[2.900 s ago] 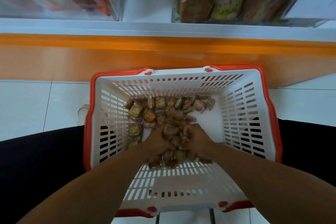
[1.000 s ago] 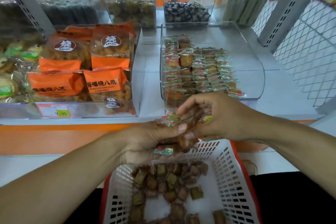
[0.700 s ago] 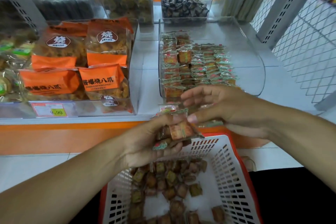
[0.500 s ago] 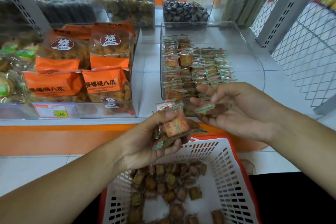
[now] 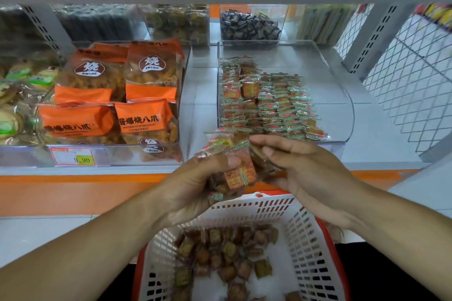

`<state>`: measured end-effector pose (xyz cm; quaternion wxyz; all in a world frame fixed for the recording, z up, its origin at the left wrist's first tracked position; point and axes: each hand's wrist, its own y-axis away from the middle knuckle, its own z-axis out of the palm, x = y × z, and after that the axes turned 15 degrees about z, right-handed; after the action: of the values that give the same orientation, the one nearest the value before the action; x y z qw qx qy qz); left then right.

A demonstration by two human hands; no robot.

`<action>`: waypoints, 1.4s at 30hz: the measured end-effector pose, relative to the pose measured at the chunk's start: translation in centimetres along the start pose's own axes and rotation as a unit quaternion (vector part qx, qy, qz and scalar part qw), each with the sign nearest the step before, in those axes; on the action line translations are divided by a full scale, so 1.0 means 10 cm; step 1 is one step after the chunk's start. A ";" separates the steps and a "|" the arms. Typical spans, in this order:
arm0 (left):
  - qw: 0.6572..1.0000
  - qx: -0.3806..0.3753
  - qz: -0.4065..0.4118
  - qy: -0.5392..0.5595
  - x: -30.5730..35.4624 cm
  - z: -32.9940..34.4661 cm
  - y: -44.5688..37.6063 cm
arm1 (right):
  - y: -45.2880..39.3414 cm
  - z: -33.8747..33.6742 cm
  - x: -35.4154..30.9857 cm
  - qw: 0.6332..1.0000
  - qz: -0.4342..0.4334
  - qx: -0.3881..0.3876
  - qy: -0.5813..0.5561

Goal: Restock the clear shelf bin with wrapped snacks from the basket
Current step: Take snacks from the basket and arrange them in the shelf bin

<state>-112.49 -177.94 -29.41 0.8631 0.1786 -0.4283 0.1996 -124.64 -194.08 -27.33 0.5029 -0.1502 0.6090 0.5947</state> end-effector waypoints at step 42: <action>0.981 0.027 0.068 -0.180 0.00 0.11 -0.03 | 0.08 -0.13 -0.20 0.964 0.106 -0.200 -0.140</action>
<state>-113.08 -178.76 -28.80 0.7510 0.2055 -0.5825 0.2334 -124.88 -195.87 -25.56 0.4772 -0.0979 0.4141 0.7689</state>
